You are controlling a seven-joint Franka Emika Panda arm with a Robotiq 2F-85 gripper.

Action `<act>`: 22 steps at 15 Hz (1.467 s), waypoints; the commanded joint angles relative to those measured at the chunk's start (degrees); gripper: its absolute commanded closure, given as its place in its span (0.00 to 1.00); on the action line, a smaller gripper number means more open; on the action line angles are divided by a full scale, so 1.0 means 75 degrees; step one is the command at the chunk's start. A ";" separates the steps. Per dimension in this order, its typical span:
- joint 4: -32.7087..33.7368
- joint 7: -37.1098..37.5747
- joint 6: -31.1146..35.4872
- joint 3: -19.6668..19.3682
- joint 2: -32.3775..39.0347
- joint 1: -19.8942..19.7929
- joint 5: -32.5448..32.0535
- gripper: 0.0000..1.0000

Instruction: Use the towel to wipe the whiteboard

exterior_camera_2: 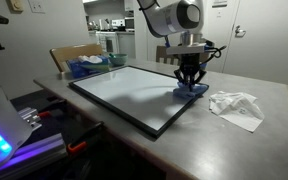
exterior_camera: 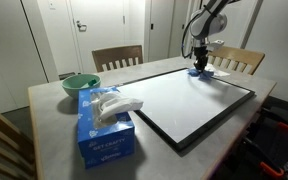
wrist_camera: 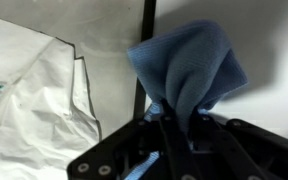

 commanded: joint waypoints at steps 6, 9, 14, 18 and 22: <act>0.0082 0.0840 -0.0514 -0.0398 0.0041 0.0498 -0.0161 0.60; -0.0148 0.1520 -0.0672 -0.0718 -0.0180 0.0890 -0.0499 0.47; -0.0608 0.2249 -0.0577 -0.1066 -0.0661 0.1379 -0.1448 0.10; -0.0752 0.2178 -0.1138 -0.0984 -0.1063 0.1373 -0.1487 0.00; -0.0684 0.2197 -0.2168 -0.0868 -0.1250 0.1309 -0.1383 0.00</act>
